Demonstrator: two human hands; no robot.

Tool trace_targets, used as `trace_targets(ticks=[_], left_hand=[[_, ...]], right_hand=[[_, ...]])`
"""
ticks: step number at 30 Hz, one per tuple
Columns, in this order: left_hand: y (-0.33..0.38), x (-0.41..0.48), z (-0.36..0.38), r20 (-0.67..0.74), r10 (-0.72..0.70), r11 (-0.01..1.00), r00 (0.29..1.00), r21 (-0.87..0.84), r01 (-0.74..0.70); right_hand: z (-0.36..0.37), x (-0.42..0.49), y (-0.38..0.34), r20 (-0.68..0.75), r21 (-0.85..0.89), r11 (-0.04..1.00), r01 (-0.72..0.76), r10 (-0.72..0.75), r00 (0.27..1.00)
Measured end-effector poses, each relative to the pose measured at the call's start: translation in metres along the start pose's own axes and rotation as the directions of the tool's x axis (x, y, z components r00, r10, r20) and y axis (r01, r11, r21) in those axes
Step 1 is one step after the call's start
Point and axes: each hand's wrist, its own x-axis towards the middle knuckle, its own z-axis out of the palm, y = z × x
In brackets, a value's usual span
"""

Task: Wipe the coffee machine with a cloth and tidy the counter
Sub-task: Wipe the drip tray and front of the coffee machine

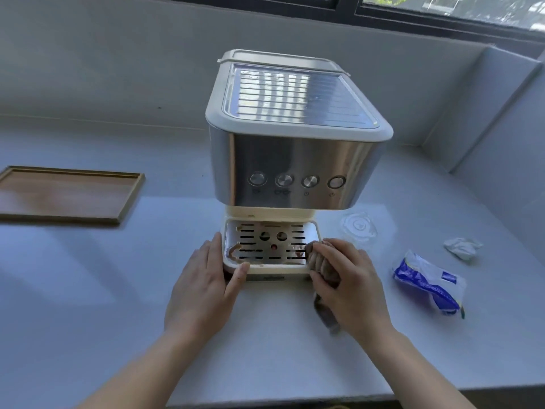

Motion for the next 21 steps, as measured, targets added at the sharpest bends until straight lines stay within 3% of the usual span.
trace_targets(ticks=[3, 7, 10, 11, 13, 15, 16, 18, 21], left_hand=[[0.001, -0.001, 0.000, -0.010, 0.013, 1.000, 1.000, 0.020, -0.012], [0.000, -0.001, 0.002, -0.022, 0.014, 0.999, 1.000, 0.032, -0.013], [-0.002, 0.000, 0.003, -0.046, 0.024, 0.999, 0.999, 0.040, -0.022], [-0.003, -0.001, 0.004, -0.059, 0.032, 0.999, 0.998, 0.044, -0.030], [-0.002, -0.001, 0.004, -0.079, 0.051, 0.997, 0.996, 0.054, -0.047], [-0.002, 0.000, 0.004, -0.088, 0.067, 0.996, 0.994, 0.065, -0.062], [-0.002, 0.000, 0.004, -0.090, 0.069, 0.996, 0.994, 0.067, -0.063], [-0.003, 0.000, 0.004, -0.089, 0.067, 0.996, 0.994, 0.071, -0.061], [-0.003, -0.001, 0.005, -0.101, 0.080, 0.994, 0.992, 0.078, -0.072]], right_hand=[[-0.007, 0.015, 0.000, 0.086, 0.052, 0.988, -0.147, 0.142, 0.986], [-0.008, 0.013, -0.008, 0.244, -0.021, 0.996, 0.081, -0.074, 0.967], [-0.013, 0.039, -0.001, 0.247, -0.034, 0.991, -0.132, 0.137, 0.959], [-0.012, 0.046, -0.003, 0.246, -0.103, 0.985, -0.136, 0.158, 0.956], [-0.005, 0.049, -0.016, 0.287, -0.210, 0.978, 0.012, 0.050, 0.957], [-0.005, 0.049, -0.026, 0.381, -0.153, 0.980, 0.131, -0.064, 0.923], [-0.010, 0.052, -0.028, 0.415, -0.106, 0.989, 0.105, -0.052, 0.908], [-0.018, 0.068, -0.020, 0.350, 0.021, 0.995, -0.094, 0.081, 0.933], [-0.020, 0.074, -0.011, 0.168, 0.351, 0.866, -0.355, 0.315, 0.934]])
